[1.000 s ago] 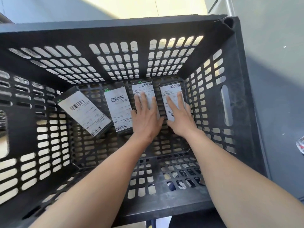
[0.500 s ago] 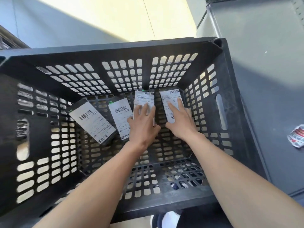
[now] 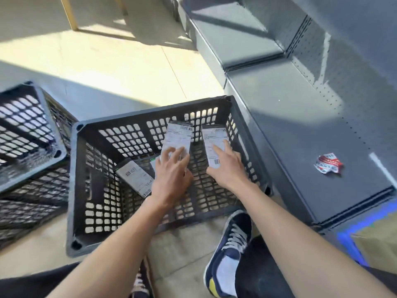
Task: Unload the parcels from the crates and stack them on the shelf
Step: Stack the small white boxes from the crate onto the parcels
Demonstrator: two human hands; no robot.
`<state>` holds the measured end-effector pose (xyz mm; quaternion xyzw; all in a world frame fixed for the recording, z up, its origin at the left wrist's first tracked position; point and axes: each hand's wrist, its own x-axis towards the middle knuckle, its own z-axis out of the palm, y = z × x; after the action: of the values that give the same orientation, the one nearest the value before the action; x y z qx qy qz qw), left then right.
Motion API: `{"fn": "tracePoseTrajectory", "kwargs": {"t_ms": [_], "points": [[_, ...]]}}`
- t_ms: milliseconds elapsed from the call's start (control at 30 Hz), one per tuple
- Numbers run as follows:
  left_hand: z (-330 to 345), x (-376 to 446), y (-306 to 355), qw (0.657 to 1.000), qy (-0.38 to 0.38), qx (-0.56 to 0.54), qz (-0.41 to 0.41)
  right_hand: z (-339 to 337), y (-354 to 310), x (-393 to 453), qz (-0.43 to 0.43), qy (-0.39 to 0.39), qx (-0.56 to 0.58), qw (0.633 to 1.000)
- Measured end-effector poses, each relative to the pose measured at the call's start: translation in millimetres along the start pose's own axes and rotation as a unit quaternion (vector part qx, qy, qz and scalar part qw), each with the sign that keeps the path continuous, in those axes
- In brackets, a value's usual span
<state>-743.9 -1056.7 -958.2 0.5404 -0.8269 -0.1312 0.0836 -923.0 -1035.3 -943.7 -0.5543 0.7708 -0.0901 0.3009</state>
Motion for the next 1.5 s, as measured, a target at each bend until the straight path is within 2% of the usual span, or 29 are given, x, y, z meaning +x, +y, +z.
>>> {"fn": "tracePoseTrajectory", "kwargs": {"t_ms": [267,500,633,767,967,1200,1500], "points": [[-90.0,-49.2,53.1,0.99,0.13,-0.017,0.056,-86.5,-15.0,-94.9,-0.065,0.097,0.0,0.993],[-138.6,-68.0,116.1,0.974,0.19,-0.024,0.123,-154.2,8.7,-164.4,-0.069,0.177,0.0,0.982],[-157.9,-66.3,163.9,0.961,0.205,-0.07,0.172,-191.5,24.6,-198.0,-0.056,0.222,0.0,0.973],[-170.5,-61.4,206.3,0.947,0.207,-0.108,0.222,-222.6,39.1,-223.8,-0.026,0.263,-0.001,0.964],[-174.8,-49.9,249.5,0.925,0.186,-0.119,0.309,-251.3,62.5,-261.2,0.064,0.312,0.001,0.948],[-177.9,-54.5,320.3,0.885,0.155,-0.169,0.406,-270.7,83.8,-333.4,0.157,0.386,0.012,0.909],[-182.4,-106.5,425.9,0.825,0.119,-0.25,0.493,-286.9,135.7,-437.6,0.253,0.451,0.035,0.855]]}}
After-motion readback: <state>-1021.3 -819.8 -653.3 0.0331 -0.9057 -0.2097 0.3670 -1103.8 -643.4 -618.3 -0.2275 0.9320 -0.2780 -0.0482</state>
